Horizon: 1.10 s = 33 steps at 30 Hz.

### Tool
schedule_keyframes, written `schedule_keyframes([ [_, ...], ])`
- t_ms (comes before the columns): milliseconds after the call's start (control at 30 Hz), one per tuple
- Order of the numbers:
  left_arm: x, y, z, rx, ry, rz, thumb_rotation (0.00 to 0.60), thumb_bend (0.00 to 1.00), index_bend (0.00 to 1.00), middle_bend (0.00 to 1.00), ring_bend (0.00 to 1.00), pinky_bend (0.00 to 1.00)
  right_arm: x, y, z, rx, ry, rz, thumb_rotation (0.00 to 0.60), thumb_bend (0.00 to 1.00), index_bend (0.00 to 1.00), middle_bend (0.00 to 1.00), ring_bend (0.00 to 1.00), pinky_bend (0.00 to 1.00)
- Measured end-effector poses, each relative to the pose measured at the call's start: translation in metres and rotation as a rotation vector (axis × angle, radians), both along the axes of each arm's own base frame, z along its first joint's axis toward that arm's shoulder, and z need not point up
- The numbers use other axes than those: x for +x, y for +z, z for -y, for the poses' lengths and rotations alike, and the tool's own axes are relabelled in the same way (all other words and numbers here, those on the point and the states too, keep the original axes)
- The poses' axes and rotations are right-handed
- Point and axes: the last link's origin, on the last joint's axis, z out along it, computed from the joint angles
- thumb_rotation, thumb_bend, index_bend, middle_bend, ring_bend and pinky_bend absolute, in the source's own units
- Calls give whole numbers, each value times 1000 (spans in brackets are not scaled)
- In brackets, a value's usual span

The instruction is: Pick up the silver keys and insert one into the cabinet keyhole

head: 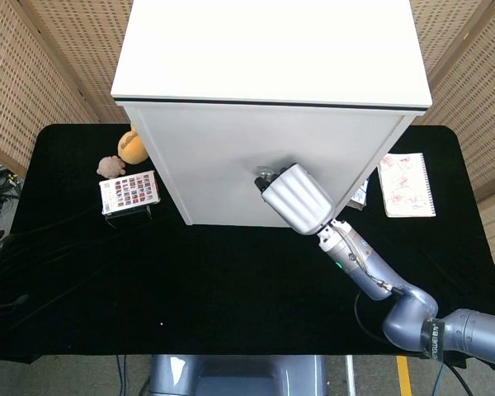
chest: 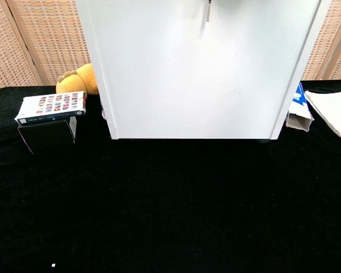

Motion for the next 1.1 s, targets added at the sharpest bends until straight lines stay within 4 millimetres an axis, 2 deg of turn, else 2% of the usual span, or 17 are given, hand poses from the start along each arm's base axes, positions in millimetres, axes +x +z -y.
schedule_keyframes([
  [267,0,0,0,0,-1,-1,600,0,0,0,0,0,-2,0,0,-4,3,0,600,572,612,897,882,1000],
  [467,0,0,0,-1,-1,0,600,0,0,0,0,0,-2,3,-1,-16,13,7,600,382,576,894,881,1000],
  [567,1,0,1,0,-2,0,600,0,0,0,0,0,-3,4,-2,-22,16,10,600,349,575,894,881,1000],
  [867,2,1,2,2,-8,4,600,0,0,0,0,0,-1,9,-7,-36,31,15,600,339,574,894,881,1000],
  [1100,2,3,3,5,-14,15,600,0,0,0,0,0,-13,26,-21,-46,53,25,600,339,575,887,874,1000],
])
